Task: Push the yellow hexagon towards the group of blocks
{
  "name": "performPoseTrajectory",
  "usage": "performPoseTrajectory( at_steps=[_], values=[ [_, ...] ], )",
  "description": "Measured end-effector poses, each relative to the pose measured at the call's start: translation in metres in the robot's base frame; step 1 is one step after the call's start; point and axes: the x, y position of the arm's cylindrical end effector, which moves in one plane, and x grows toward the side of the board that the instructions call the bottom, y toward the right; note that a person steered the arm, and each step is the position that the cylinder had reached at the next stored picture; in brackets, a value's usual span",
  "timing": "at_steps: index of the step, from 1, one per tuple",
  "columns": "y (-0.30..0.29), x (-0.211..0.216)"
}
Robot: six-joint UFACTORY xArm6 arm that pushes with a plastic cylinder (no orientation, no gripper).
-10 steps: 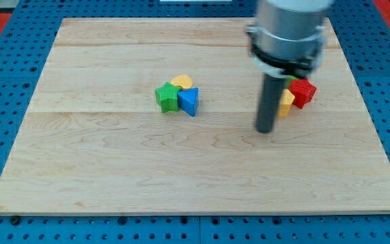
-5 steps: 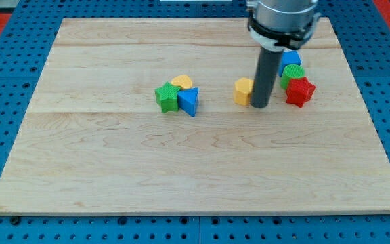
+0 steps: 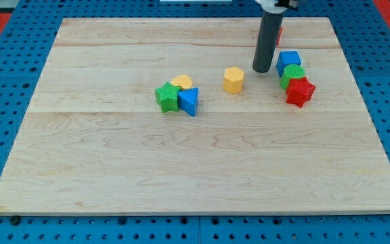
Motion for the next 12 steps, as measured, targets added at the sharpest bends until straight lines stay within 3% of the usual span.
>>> performPoseTrajectory(
  at_steps=[2, 4, 7, 12],
  values=[
    [-0.051, 0.008],
    [-0.052, 0.033],
    [0.023, 0.063],
    [-0.039, 0.066]
  ],
)
